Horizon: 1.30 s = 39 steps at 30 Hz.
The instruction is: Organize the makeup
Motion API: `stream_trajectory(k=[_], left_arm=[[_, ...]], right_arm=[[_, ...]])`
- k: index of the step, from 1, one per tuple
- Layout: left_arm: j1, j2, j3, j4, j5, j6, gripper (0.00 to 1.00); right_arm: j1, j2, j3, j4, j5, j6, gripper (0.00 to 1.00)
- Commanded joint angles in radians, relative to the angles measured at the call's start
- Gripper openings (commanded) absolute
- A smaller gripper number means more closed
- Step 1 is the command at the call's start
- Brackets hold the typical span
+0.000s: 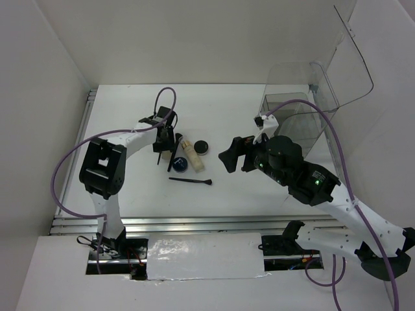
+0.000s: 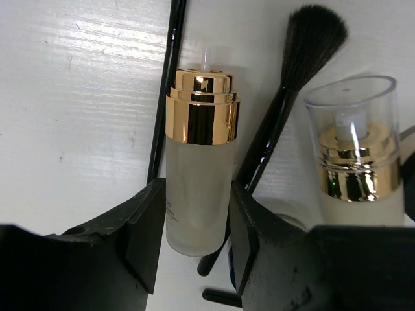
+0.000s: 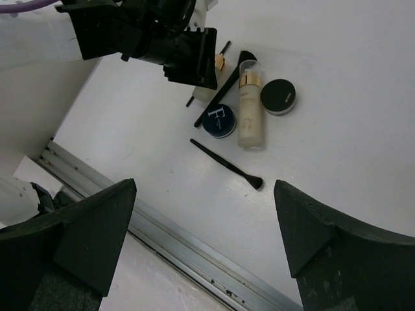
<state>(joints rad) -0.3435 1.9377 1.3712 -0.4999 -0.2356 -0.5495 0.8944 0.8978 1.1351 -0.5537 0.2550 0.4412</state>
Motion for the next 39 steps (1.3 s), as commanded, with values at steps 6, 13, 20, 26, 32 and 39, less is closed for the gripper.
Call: stream_trajectory(k=[6, 13, 20, 26, 32, 39], left_arm=[[0.0, -0.195, 0.011, 0.006, 0.024, 0.007, 0.0], [-0.048, -0.435, -0.035, 0.069, 0.202, 0.045, 0.0], [-0.163, -0.69, -0.116, 0.26, 0.559, 0.077, 0.0], [-0.192, -0.778, -0.185, 0.455, 0.835, 0.023, 0.0], [-0.219, -0.822, -0.216, 0.587, 0.92, -0.033, 0.0], [-0.264, -0.818, -0.19, 0.653, 0.932, -0.061, 0.0]], right_arm=[[0.009, -0.016, -0.017, 0.034, 0.026, 0.008, 0.95], [-0.083, -0.055, -0.046, 0.177, -0.037, 0.051, 0.94], [-0.219, 0.001, 0.005, 0.28, -0.295, 0.083, 0.94], [-0.221, 0.024, 0.02, 0.376, -0.408, 0.102, 0.94], [-0.221, 0.036, 0.008, 0.459, -0.49, 0.139, 0.93], [-0.219, 0.062, 0.015, 0.451, -0.451, 0.16, 0.87]])
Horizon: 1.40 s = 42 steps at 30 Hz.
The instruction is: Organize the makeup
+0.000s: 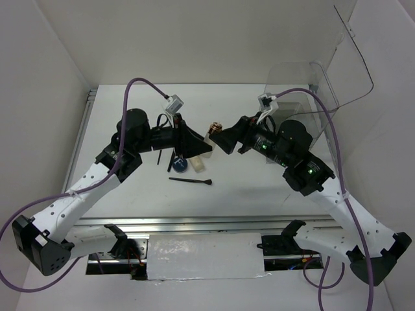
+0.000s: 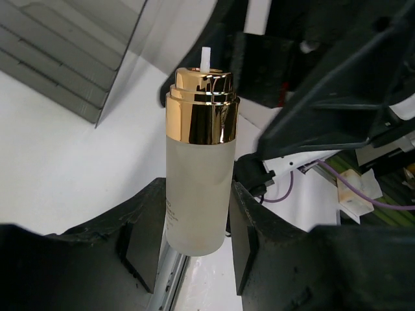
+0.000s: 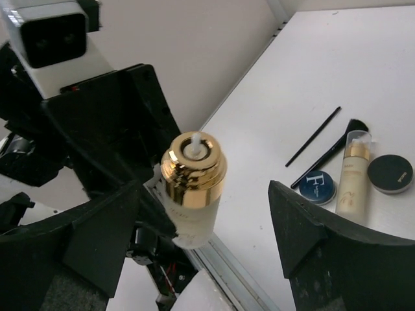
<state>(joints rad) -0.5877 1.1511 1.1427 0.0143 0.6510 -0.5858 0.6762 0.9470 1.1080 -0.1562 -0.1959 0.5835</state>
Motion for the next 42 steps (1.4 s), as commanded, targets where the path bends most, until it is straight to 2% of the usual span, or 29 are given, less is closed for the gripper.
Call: stream_trajectory(k=[1, 4, 7, 9, 10, 11, 13, 15, 16, 17, 18, 19, 20, 22, 25, 26, 29, 30, 31, 33, 34, 37, 39, 42], left_arm=[[-0.029, -0.03, 0.04, 0.144, 0.044, -0.026, 0.0], [-0.047, -0.024, 0.042, 0.17, 0.045, -0.035, 0.0], [-0.058, -0.016, 0.049, 0.168, 0.044, -0.029, 0.0], [-0.061, -0.01, 0.054, 0.159, 0.036, -0.023, 0.0], [-0.064, -0.008, 0.055, 0.156, 0.032, -0.022, 0.0], [-0.063, -0.007, 0.055, 0.157, 0.029, -0.022, 0.0], [-0.064, -0.007, 0.057, 0.15, 0.007, -0.014, 0.0], [-0.064, -0.004, 0.069, 0.138, -0.02, -0.003, 0.0], [-0.063, 0.001, 0.075, 0.119, -0.048, 0.0, 0.03], [-0.064, 0.004, 0.083, 0.109, -0.06, 0.001, 0.21], [-0.064, 0.007, 0.097, 0.099, -0.073, 0.001, 0.34], [-0.063, 0.013, 0.104, 0.072, -0.111, -0.002, 0.62], [-0.064, 0.015, 0.12, 0.053, -0.134, 0.0, 0.99], [-0.064, 0.015, 0.137, 0.001, -0.195, 0.004, 0.99], [-0.063, 0.009, 0.205, -0.23, -0.434, -0.002, 0.99], [-0.063, 0.004, 0.245, -0.373, -0.605, -0.011, 0.99], [-0.063, -0.06, 0.265, -0.563, -0.866, -0.045, 0.99], [-0.063, -0.086, 0.264, -0.595, -0.91, -0.054, 0.99], [-0.063, -0.138, 0.261, -0.623, -0.941, -0.052, 0.99], [-0.063, -0.189, 0.249, -0.684, -0.99, -0.033, 0.99], [-0.063, -0.235, 0.246, -0.703, -0.998, -0.026, 0.99], [-0.061, -0.312, 0.221, -0.766, -1.027, 0.023, 1.0], [-0.061, -0.365, 0.171, -0.777, -1.031, 0.076, 1.0], [-0.06, -0.431, 0.088, -0.794, -1.053, 0.11, 0.99]], right_arm=[[-0.001, 0.018, 0.044, 0.052, 0.004, 0.018, 0.86], [-0.001, 0.021, 0.032, 0.07, 0.016, 0.027, 0.81], [-0.001, 0.007, 0.012, 0.112, 0.016, 0.027, 0.64], [-0.001, 0.003, 0.01, 0.13, -0.014, 0.013, 0.41], [-0.003, 0.004, 0.022, 0.126, -0.022, 0.012, 0.19], [-0.001, 0.007, 0.027, 0.122, -0.03, 0.012, 0.13], [-0.001, 0.01, 0.033, 0.115, -0.036, 0.016, 0.12], [-0.001, 0.01, 0.029, 0.116, -0.042, 0.022, 0.05], [-0.001, 0.01, 0.029, 0.113, -0.04, 0.022, 0.0], [0.0, 0.01, 0.03, 0.104, -0.031, 0.018, 0.0], [-0.001, 0.012, 0.032, 0.096, -0.024, 0.012, 0.0], [0.0, 0.018, 0.041, 0.089, -0.016, 0.004, 0.0], [0.002, 0.021, 0.047, 0.067, -0.002, -0.019, 0.0], [0.0, 0.032, 0.081, 0.038, 0.076, -0.049, 0.0], [0.002, 0.065, 0.136, -0.028, 0.269, -0.123, 0.0], [0.002, 0.082, 0.151, -0.058, 0.332, -0.154, 0.0], [0.0, 0.169, 0.205, -0.082, 0.559, -0.212, 0.0], [0.0, 0.199, 0.243, -0.088, 0.623, -0.223, 0.0], [0.0, 0.267, 0.265, -0.091, 0.748, -0.241, 0.0], [-0.003, 0.352, 0.361, -0.112, 0.869, -0.261, 0.0], [-0.001, 0.433, 0.392, -0.115, 0.988, -0.283, 0.0], [-0.017, 0.559, 0.495, -0.094, 1.133, -0.318, 0.0], [-0.03, 0.605, 0.533, -0.005, 1.239, -0.37, 0.0], [-0.047, 0.766, 0.611, 0.147, 1.375, -0.579, 0.0]])
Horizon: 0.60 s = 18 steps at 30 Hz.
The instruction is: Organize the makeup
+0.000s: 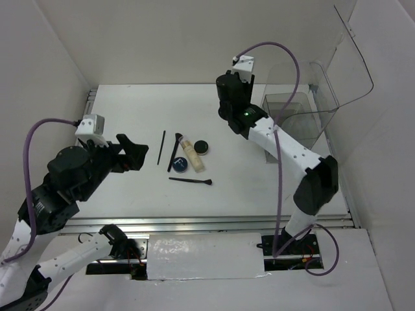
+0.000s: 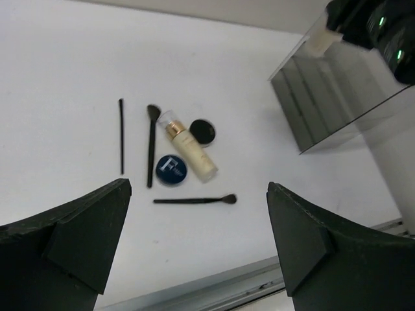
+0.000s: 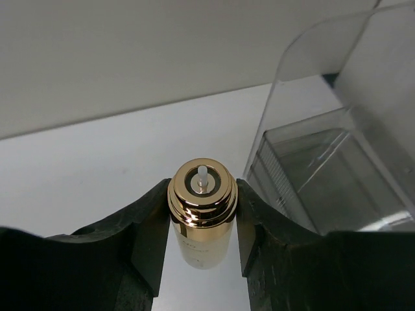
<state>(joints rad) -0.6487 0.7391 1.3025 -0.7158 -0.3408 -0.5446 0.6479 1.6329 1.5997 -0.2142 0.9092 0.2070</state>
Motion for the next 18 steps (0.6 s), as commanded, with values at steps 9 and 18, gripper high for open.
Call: stream_trajectory(k=[9, 18], left_arm=[[0.001, -0.191, -0.334, -0.001, -0.098, 0.057, 0.99], [0.0, -0.257, -0.391, 0.044, -0.05, 0.069, 0.99]], right_arm=[[-0.178, 0.274, 0.23, 0.55, 0.385, -0.442, 0.0], [-0.241, 0.426, 0.249, 1.116, 0.493, -0.865, 0.0]])
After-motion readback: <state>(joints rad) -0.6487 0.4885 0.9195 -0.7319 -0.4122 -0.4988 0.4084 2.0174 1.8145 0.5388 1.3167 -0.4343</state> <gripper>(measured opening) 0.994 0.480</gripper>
